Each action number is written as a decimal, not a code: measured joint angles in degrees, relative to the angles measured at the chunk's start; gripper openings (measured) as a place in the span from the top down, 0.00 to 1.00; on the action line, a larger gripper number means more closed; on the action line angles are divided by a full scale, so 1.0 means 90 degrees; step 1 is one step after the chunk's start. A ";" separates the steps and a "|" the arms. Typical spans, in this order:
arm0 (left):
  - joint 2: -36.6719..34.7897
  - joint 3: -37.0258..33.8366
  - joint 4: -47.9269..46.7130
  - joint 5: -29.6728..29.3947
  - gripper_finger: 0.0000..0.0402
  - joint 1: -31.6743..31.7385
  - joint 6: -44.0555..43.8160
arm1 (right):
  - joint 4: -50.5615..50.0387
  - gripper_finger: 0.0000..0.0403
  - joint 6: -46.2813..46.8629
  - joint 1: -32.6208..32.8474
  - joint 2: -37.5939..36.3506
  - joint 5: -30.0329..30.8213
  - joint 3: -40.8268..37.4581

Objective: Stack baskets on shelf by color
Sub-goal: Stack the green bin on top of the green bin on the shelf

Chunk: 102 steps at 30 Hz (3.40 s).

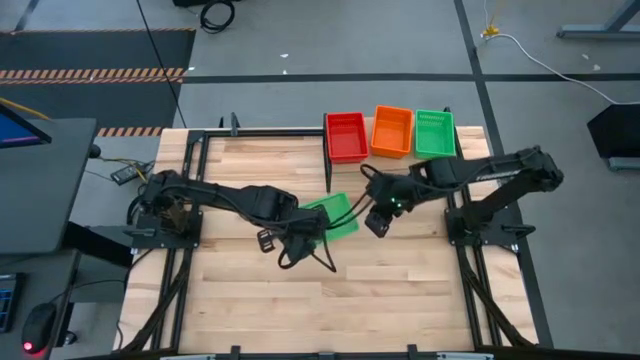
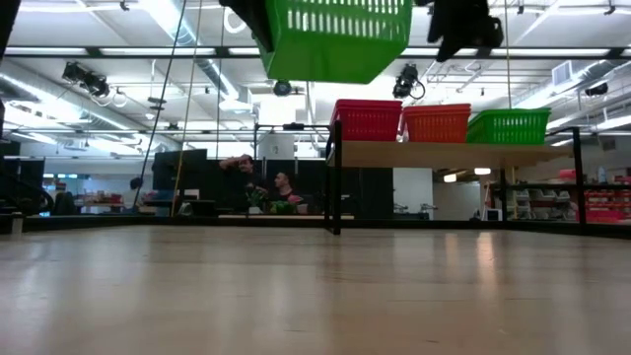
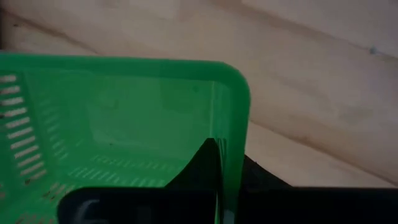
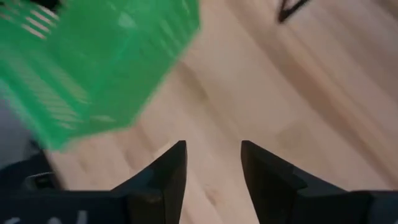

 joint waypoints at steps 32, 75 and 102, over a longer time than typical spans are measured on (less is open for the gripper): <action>0.0421 0.0150 0.0423 0.0207 0.84 0.0161 -0.0653 | 0.0523 0.96 -0.1502 -0.0803 0.1107 -0.0808 0.0020; -0.0193 0.2064 -0.0002 0.1886 0.71 0.2154 -0.3396 | -0.3392 0.97 -0.6380 -0.4697 0.0114 0.0978 0.3636; -0.0205 0.2064 -0.0896 0.2350 0.79 0.3083 -0.3090 | -0.3387 0.97 -1.0007 -0.6896 -0.0640 0.1944 0.3392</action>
